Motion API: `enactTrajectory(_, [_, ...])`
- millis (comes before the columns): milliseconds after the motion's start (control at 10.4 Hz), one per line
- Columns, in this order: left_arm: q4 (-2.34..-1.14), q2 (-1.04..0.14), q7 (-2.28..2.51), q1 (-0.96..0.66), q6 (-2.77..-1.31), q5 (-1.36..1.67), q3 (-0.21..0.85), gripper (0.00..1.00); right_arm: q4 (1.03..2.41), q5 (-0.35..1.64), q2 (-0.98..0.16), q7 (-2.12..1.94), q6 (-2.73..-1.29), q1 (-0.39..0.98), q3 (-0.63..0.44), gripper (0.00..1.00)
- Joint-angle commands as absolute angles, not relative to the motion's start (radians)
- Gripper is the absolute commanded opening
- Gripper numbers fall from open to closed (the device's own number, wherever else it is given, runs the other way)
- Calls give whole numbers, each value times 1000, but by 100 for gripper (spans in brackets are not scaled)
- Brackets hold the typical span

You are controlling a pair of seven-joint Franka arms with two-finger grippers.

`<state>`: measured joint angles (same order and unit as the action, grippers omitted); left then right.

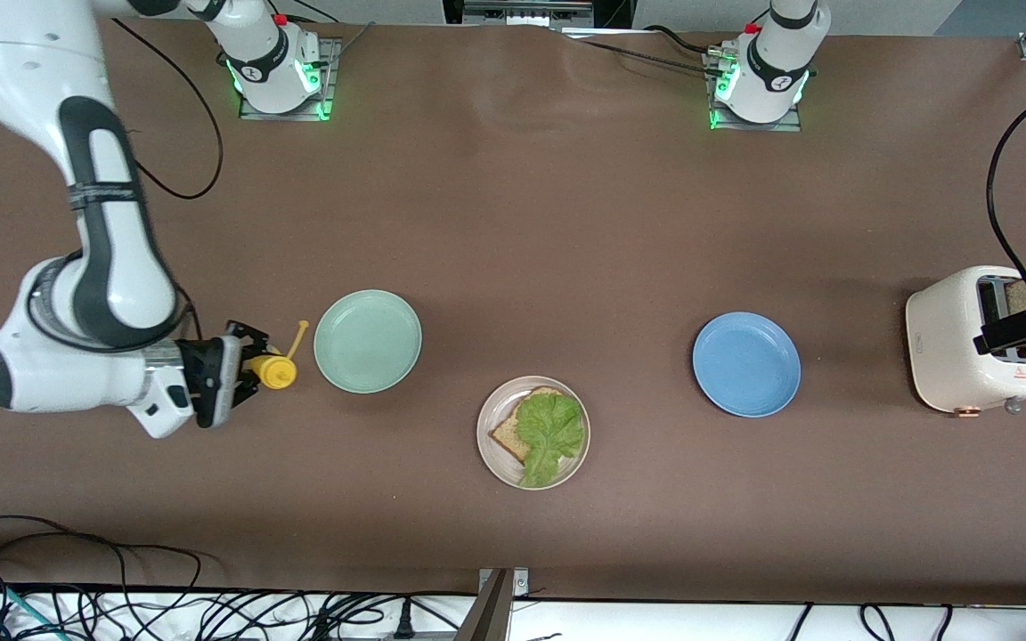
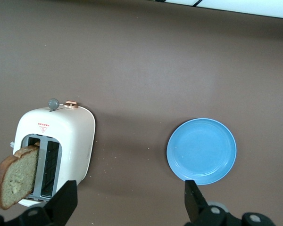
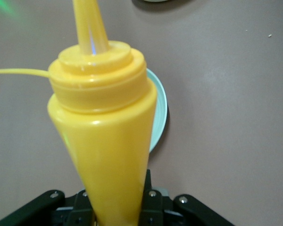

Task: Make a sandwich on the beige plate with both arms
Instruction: 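Carry the mustard bottle back beside the pale green plate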

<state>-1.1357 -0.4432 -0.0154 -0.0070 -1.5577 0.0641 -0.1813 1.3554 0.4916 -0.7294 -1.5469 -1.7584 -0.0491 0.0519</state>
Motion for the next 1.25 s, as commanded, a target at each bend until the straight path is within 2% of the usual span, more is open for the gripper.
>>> enactTrajectory(0, [-1149,-431,-37,-6,-1557,61,-181,100,1345,512,-800,-1737,-1726,-200,173,0])
enactTrajectory(288, [-1149,-431,-37,-6,-1555,61,-183,100,1278,551,-963,-1900,-1660,-361,308,0])
enactTrajectory(480, [-1147,-430,-37,-6,-1555,60,-183,100,1275,551,-1031,-1922,-1634,-438,388,0])
enactTrajectory(1151, [-1147,-426,-38,-6,-1555,61,-183,100,1273,551,-1134,-1951,-1635,-520,460,0])
